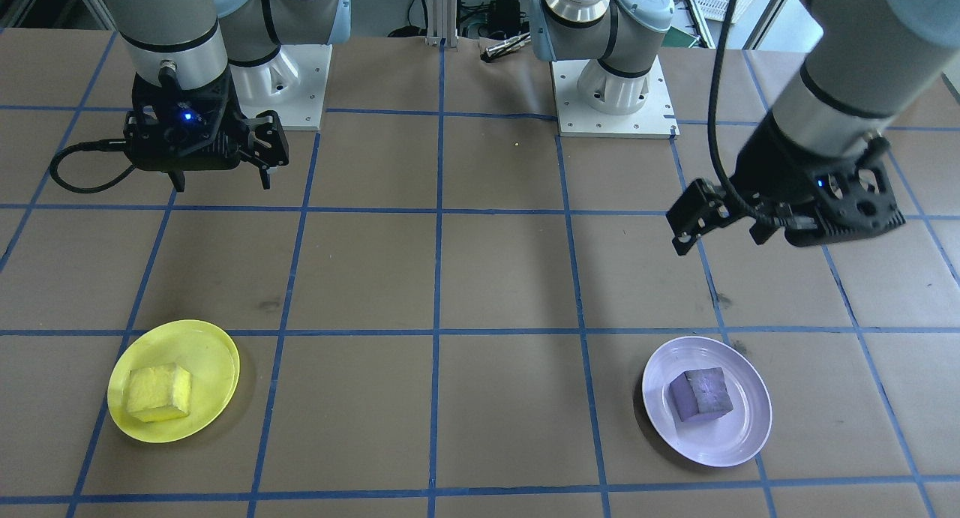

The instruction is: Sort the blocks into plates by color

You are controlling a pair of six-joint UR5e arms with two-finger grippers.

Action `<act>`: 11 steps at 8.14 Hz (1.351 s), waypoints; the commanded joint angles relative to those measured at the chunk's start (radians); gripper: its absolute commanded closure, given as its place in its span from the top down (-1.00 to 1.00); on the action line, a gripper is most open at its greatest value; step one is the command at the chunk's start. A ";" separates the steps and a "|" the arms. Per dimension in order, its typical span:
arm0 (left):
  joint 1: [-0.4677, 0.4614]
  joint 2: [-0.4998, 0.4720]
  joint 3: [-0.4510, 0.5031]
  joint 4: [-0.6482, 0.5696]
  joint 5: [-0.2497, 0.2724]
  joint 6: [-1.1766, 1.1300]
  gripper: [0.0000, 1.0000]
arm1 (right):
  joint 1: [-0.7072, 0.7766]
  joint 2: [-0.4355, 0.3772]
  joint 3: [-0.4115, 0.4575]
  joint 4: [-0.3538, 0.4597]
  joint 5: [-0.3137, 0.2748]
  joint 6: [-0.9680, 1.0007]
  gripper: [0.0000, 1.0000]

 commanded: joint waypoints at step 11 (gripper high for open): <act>-0.064 0.109 -0.136 0.064 -0.003 -0.003 1.00 | -0.005 -0.026 0.006 0.019 0.019 -0.002 1.00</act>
